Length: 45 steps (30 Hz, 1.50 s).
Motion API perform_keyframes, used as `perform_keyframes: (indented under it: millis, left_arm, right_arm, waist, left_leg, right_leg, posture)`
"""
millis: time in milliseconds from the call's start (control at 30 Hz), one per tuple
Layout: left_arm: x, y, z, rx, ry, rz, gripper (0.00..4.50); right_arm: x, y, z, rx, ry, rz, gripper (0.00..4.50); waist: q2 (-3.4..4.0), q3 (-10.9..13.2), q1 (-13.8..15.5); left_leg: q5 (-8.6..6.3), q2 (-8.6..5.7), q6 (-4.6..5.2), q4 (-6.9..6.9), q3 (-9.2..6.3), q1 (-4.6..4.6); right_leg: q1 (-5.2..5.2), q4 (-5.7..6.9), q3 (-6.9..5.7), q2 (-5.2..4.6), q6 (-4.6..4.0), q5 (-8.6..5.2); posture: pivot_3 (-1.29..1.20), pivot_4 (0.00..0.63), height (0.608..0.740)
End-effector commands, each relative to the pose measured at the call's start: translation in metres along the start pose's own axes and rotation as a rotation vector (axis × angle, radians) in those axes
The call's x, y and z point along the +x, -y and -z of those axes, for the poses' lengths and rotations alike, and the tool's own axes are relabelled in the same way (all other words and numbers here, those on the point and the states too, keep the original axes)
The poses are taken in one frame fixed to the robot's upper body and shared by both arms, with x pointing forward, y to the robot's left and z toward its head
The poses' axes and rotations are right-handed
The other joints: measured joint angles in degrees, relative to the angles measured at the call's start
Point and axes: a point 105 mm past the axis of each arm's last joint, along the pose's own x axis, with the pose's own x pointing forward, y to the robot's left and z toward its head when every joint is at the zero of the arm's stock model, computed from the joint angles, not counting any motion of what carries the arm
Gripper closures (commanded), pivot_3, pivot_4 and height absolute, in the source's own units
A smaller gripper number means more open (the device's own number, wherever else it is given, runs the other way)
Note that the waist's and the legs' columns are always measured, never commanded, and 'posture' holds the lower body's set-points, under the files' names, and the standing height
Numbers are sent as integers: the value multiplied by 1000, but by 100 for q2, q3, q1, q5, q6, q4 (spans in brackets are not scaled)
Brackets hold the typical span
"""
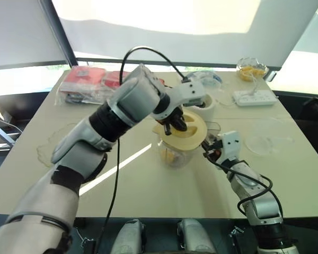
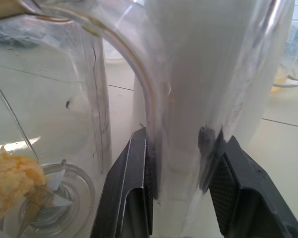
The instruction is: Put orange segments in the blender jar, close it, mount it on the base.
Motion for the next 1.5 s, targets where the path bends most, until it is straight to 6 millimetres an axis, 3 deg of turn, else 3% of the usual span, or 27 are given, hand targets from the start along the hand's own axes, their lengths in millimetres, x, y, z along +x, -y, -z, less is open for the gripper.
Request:
perform_keyframes:
  millis: [33, 467, 500, 567, 667, 900, 1000, 1133, 1267, 1333, 1500]
  left_arm:
    - [35, -12, 61, -247, -202, -85, 4254]
    - [27, -4, 51, -185, -158, -24, 4254]
    - [26, -5, 49, -178, -153, -23, 3221]
    - [21, -6, 45, -144, -135, -26, 2394]
    - [-8, -14, 13, -34, -10, -38, 883]
    - [-95, -44, -64, 56, 326, -182, 883]
    - [-125, -54, -78, 57, 423, -247, 883]
    - [-155, -67, -76, 48, 557, -354, 883]
    - [-167, -77, -63, 53, 680, -476, 883]
    - [-161, -77, -43, 81, 661, -495, 883]
    - [-131, -53, 8, 82, 665, -346, 883]
  right_arm:
    - [0, 3, -23, -73, 78, 15, 3567]
    - [1, 6, -21, -74, 72, 10, 3567]
    - [2, 6, -20, -74, 70, 10, 3567]
    - [3, 6, -20, -73, 68, 8, 3567]
    - [3, 7, -19, -75, 67, 6, 3567]
    - [0, 10, -15, -65, 58, 17, 3567]
    - [-2, 10, -12, -54, 51, 23, 3567]
    - [-7, 11, -11, -49, 44, 30, 3567]
    - [-12, 16, -16, -40, 58, 54, 3567]
    - [-16, 19, -25, -35, 78, 74, 3567]
    - [-33, 26, -52, 1, 138, 134, 3567]
  waist:
    - [9, -11, 2]
    - [8, -23, -4]
    - [8, -23, -13]
    - [2, -20, -36]
    - [5, -15, -36]
    - [-13, 73, -18]
    - [-13, 77, -33]
    - [-10, 85, -32]
    - [-9, 93, -15]
    - [-8, 94, -1]
    - [-2, 98, 26]
  left_leg:
    - [0, -11, 0, 0, -1, 0]
    - [-1, -29, 0, -44, -24, 1]
    - [-1, -29, 0, -51, -24, 1]
    - [-1, -29, 1, -67, -25, -5]
    - [-1, -28, 1, -81, -24, -17]
    - [18, -49, -4, -67, -23, -138]
    - [19, -56, -5, -69, -17, -210]
    - [17, -65, -2, -85, -19, -206]
    - [18, -65, -3, -83, -23, -205]
    - [21, -67, -8, -81, -24, -206]
    - [33, -73, -30, -81, -28, -209]
  right_leg:
    - [4, 0, 0, -26, 9, -5]
    - [-3, -1, -4, -51, 29, -19]
    - [-6, -2, -4, -51, 29, -19]
    - [-21, -2, -5, -47, 28, -19]
    - [-22, 1, -7, -43, 24, -21]
    - [-140, 36, -20, -22, -7, 3]
    - [-218, 40, -19, -22, 21, 17]
    - [-220, 45, -19, -30, 39, 5]
    - [-220, 52, -18, -34, 39, 5]
    - [-219, 57, -19, -38, 39, 6]
    - [-221, 63, -17, -48, 38, 6]
  posture:
    - [0, 150, 740]
    - [0, 150, 740]
    - [0, 150, 740]
    - [0, 150, 740]
    - [0, 150, 740]
    - [0, 150, 740]
    - [0, 150, 740]
    - [0, 150, 740]
    - [0, 150, 740]
    - [0, 150, 740]
    - [0, 150, 740]
